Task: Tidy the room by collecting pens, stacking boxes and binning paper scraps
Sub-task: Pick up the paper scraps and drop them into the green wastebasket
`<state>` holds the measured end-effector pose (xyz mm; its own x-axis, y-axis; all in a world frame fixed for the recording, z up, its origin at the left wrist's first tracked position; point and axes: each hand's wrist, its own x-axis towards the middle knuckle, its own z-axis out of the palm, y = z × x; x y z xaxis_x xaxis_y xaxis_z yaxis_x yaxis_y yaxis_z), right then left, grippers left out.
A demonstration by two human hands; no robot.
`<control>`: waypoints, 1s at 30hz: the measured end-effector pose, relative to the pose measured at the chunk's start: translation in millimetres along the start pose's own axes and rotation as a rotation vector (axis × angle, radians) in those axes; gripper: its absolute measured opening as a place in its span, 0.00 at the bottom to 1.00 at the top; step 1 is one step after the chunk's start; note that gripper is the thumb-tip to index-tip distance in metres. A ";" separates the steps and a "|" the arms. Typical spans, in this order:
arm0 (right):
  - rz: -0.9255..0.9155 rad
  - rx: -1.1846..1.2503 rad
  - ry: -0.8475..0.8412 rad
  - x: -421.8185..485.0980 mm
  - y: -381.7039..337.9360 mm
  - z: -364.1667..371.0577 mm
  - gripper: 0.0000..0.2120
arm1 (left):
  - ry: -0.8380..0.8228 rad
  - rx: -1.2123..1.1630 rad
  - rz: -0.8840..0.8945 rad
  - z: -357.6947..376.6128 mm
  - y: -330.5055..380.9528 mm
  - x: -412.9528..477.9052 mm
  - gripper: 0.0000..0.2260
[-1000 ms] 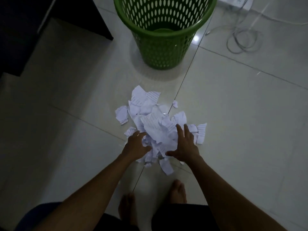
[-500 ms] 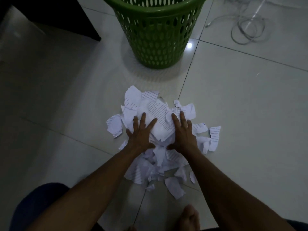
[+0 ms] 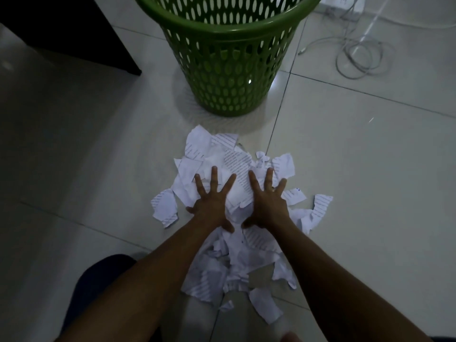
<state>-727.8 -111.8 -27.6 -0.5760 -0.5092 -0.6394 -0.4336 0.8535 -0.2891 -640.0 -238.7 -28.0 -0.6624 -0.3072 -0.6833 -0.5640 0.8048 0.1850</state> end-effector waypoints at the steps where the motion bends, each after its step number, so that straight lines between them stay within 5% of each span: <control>1: 0.003 -0.011 -0.004 0.5 -0.3 0.1 0.68 | -0.005 0.004 -0.006 0.1 0.5 -0.4 0.64; 25: 0.057 -0.073 0.021 1.0 -12.8 2.3 0.65 | 0.014 0.034 0.047 5.9 -9.9 4.5 0.59; 30: 0.084 -0.115 -0.016 3.1 -16.8 -0.1 0.66 | 0.032 0.029 0.049 0.1 -8.1 4.0 0.52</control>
<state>-722.4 -127.7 -24.6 -0.6034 -0.4336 -0.6692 -0.4609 0.8745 -0.1510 -638.0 -246.4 -32.3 -0.7047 -0.2826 -0.6508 -0.5161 0.8335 0.1970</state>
